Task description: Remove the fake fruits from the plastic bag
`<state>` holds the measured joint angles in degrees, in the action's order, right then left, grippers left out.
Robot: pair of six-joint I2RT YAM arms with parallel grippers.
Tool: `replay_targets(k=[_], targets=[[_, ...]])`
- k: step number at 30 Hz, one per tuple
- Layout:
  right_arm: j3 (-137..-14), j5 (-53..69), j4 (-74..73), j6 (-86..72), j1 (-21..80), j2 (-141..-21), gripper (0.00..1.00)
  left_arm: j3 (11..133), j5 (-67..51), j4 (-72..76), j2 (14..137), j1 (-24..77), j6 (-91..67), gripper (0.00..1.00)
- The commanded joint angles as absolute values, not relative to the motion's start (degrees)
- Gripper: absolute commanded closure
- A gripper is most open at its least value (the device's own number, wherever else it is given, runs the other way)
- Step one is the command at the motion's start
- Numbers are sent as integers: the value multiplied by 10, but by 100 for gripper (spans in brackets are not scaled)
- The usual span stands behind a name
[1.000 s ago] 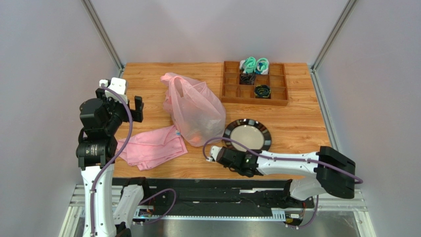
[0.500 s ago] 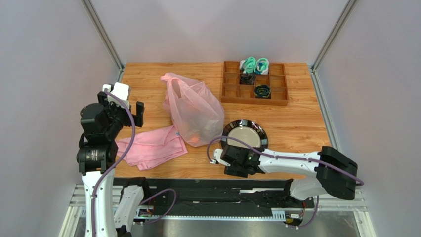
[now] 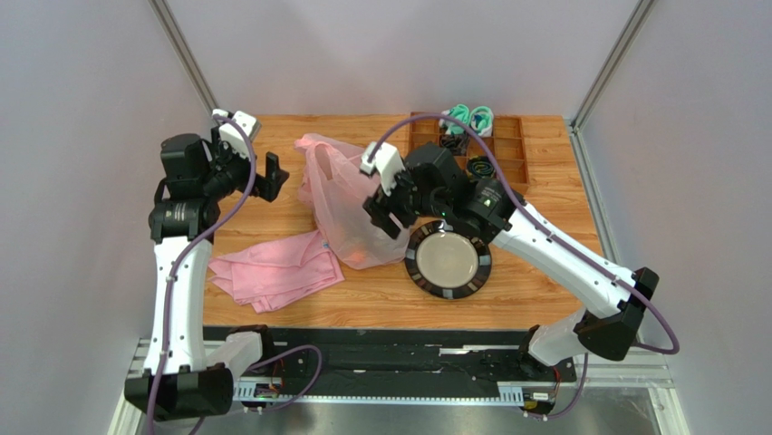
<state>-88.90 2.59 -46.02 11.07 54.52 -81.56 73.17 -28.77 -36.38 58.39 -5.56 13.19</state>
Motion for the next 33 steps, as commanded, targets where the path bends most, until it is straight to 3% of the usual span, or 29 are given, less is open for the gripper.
replay_targets(k=[1, 8, 15, 18, 21, 27, 28, 30, 33], targets=[[-1009, 39, -393, 104, 548, -893, 27, 786, -393, -323, 656, -53, 188, 1], [-1135, 46, -362, 142, 541, -1011, 24, 856, -420, -314, 759, -45, 221, 2], [-1188, -39, -327, 152, 539, -1087, 24, 872, -438, -301, 820, -17, 244, 6], [-1200, -84, -314, 153, 531, -1103, 28, 877, -439, -295, 837, -4, 249, 12], [-1218, -87, -313, 152, 520, -1107, 29, 889, -431, -291, 852, -2, 239, 22], [-1246, 48, -325, 82, 492, -1121, 23, 888, -414, -260, 865, -3, 200, 55], [-1254, 56, -327, 76, 491, -1130, 23, 888, -409, -257, 865, -2, 195, 72], [-1275, 61, -330, 56, 491, -1158, 24, 889, -375, -256, 865, -3, 174, 96], [-1305, 66, -329, 34, 491, -1192, 24, 883, -325, -250, 853, -2, 148, 100]])
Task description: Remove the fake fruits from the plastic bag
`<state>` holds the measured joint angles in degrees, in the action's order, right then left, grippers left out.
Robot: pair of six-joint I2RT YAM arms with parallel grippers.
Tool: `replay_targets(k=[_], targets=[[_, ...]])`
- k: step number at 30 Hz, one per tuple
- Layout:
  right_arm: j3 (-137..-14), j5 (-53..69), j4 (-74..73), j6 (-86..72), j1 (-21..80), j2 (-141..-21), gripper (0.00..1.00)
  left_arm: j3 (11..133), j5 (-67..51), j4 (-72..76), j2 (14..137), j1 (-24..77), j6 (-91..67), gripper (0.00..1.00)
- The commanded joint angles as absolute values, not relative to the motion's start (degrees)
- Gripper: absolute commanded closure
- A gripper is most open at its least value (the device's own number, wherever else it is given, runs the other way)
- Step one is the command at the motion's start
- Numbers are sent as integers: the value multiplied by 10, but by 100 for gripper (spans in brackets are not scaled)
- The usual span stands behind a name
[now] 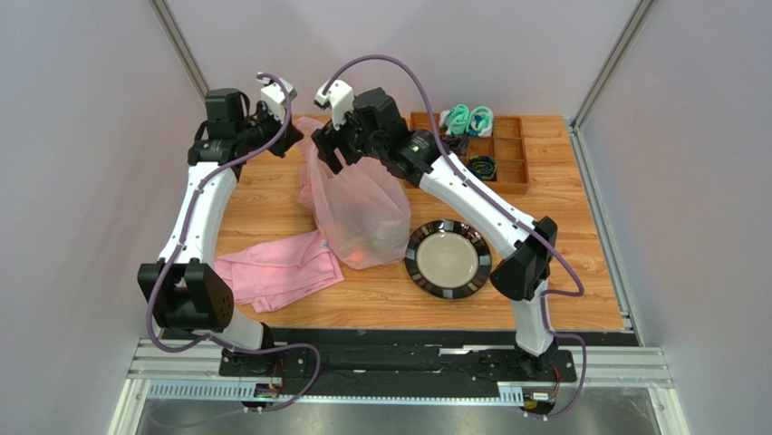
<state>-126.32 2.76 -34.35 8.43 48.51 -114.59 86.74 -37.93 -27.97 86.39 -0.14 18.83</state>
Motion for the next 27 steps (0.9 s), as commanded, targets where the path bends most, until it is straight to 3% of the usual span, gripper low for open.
replay_targets(k=[1, 5, 6, 7, 8, 11, 21, 26, 27], targets=[[-1313, 70, -329, 27, 491, -1198, 24, 878, -320, -249, 848, -3, 145, 100], [-1339, 67, -320, 11, 492, -1223, 23, 874, -319, -258, 836, -3, 135, 100], [-1351, 50, -319, 12, 493, -1227, 28, 875, -319, -261, 836, -3, 132, 100], [-1359, 41, -320, 21, 491, -1238, 38, 875, -318, -263, 837, -3, 129, 100], [-1364, 31, -320, 25, 489, -1242, 61, 876, -308, -262, 839, -3, 127, 100], [-1387, 12, -294, 37, 467, -1242, 100, 903, -263, -256, 848, -3, 99, 100], [-1479, -9, -40, 204, 397, -1267, 100, 1084, -242, -217, 829, -3, -33, 100], [-1333, 23, 14, 268, 356, -1189, 100, 1039, -271, -235, 749, -2, -22, 100], [-1248, 41, 11, 289, 350, -1144, 100, 1017, -284, -253, 733, -2, -13, 100]])
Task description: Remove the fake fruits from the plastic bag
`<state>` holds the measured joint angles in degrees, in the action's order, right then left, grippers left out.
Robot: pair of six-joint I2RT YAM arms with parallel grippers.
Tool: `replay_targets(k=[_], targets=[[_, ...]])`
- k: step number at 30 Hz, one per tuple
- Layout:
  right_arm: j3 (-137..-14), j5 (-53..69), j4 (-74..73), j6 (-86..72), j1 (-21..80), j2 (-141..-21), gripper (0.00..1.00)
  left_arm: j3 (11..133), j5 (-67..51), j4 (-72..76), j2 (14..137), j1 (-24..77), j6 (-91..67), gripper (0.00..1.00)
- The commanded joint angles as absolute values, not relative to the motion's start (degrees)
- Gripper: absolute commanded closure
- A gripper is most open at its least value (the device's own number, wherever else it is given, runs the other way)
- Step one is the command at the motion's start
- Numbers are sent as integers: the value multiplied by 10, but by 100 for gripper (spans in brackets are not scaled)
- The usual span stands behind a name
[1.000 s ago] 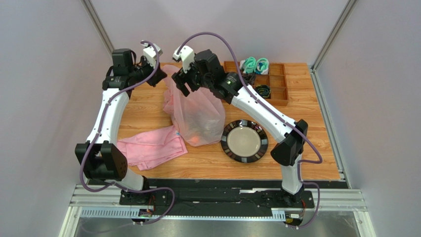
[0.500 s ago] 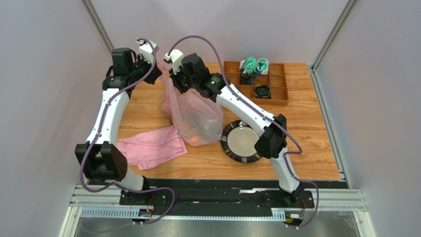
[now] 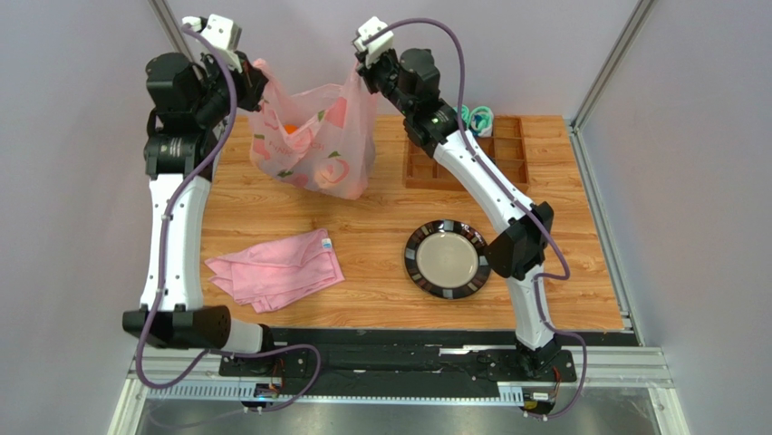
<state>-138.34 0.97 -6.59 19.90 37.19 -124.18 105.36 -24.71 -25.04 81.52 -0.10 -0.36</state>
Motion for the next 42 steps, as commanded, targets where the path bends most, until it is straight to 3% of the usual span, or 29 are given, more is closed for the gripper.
replay_targets(k=[1, 4, 5, 7, 8, 10, 14, 17, 24, 31, 34, 39, 40, 42], targets=[[-1200, 49, 9, 298, 345, -1119, 100, 960, -293, -264, 716, -3, -12, 100], [-990, 82, -21, 346, 337, -1021, 96, 811, -331, -294, 643, -2, -15, 100], [-934, 99, -65, 362, 339, -997, 81, 777, -342, -305, 613, -2, -16, 100], [-795, 113, -102, 404, 349, -943, 63, 693, -349, -339, 590, -2, -23, 100], [-759, 101, -125, 408, 362, -929, 47, 674, -360, -354, 580, -2, -35, 100], [-703, 91, -169, 406, 370, -903, 38, 638, -380, -391, 577, -2, -47, 100], [-739, 117, -295, 368, 376, -828, 24, 604, -416, -401, 547, -2, -69, 100], [-818, 176, -357, 344, 381, -800, 22, 600, -403, -418, 532, -2, -69, 100], [-884, 210, -248, 186, 452, -864, 33, 598, -390, -444, 512, -2, -110, 100], [-922, 151, -171, 86, 524, -1026, 65, 609, -353, -489, 490, -3, -121, 100], [-937, 82, -165, 34, 524, -1082, 73, 626, -333, -514, 473, -2, -119, 100], [-862, -67, -126, 7, 531, -1068, 78, 674, -309, -565, 453, -6, -100, 100], [-821, -78, -133, 4, 532, -1049, 84, 682, -309, -577, 445, -11, -92, 100], [-783, -65, -143, -32, 532, -988, 87, 690, -314, -603, 432, -15, -90, 100]])
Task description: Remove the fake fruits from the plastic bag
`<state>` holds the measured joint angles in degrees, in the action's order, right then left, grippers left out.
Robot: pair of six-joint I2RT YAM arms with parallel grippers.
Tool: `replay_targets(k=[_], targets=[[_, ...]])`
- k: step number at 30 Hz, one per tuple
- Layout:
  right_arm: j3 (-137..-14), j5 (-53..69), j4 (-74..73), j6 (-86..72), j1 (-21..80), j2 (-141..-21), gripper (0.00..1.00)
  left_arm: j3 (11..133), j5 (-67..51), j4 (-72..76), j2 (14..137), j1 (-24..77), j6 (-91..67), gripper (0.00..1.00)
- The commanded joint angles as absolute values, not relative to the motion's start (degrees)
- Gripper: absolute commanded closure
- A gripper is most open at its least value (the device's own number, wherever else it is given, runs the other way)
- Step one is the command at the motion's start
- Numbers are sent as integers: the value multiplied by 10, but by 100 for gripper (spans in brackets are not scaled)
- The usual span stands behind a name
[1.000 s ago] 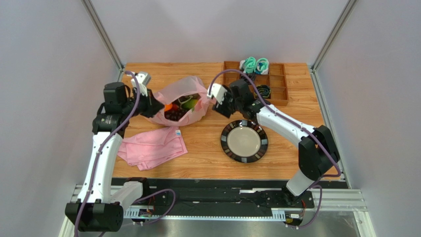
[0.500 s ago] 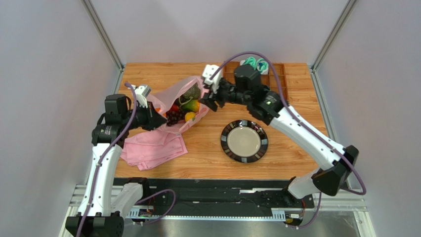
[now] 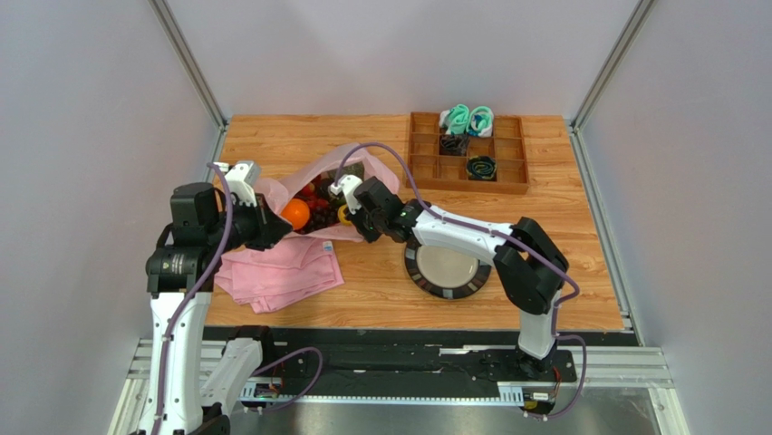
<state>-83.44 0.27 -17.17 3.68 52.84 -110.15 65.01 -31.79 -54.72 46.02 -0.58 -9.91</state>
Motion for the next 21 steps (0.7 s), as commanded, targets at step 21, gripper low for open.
replay_targets(k=[21], targets=[[-906, -61, -91, -32, 567, -1117, 61, 602, -366, -554, 434, -39, -118, 100]])
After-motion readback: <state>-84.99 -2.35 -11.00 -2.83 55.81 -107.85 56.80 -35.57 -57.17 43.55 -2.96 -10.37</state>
